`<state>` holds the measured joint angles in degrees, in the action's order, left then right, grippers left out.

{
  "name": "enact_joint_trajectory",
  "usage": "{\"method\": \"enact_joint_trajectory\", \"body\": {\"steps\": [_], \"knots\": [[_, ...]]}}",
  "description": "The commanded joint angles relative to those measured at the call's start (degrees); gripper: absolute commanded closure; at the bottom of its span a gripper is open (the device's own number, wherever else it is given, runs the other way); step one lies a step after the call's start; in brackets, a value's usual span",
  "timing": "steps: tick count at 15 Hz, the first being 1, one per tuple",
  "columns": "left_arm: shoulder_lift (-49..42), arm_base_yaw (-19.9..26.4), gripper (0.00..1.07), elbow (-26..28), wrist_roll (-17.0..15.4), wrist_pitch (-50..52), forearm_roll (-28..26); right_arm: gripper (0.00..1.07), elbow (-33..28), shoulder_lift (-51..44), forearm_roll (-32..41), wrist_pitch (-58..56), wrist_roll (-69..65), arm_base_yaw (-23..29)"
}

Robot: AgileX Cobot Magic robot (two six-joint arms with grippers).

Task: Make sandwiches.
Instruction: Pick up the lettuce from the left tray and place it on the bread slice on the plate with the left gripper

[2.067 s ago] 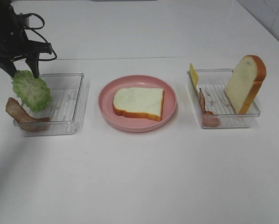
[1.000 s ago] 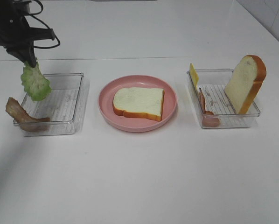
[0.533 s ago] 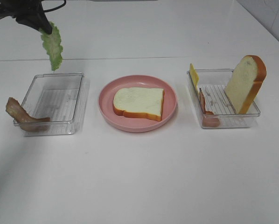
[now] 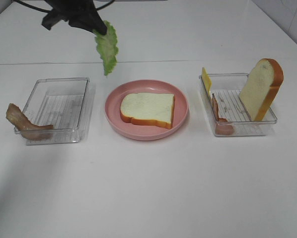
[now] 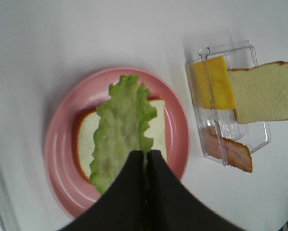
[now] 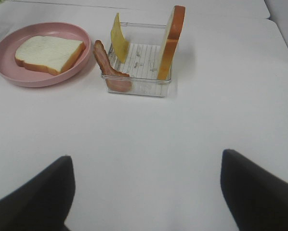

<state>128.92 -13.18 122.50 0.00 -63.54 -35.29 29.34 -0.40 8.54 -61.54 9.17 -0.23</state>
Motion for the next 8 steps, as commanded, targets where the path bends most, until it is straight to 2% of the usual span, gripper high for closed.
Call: {"method": "enact_joint_trajectory", "body": {"steps": [1, 5, 8], "knots": [[1.6, -2.69, 1.07, 0.06, 1.2, 0.97, -2.46, 0.29, -0.29, -0.74, -0.29, 0.52, 0.11, -0.4], [5.96, -6.88, 1.07, 0.0, 1.66, 1.83, -8.08, 0.29, -0.29, -0.74, -0.29, 0.52, 0.11, -0.4], [8.77, -8.94, 1.07, 0.0, 3.95, 3.38, -11.63, 0.29, -0.29, -0.74, -0.29, 0.52, 0.11, -0.4]]}}
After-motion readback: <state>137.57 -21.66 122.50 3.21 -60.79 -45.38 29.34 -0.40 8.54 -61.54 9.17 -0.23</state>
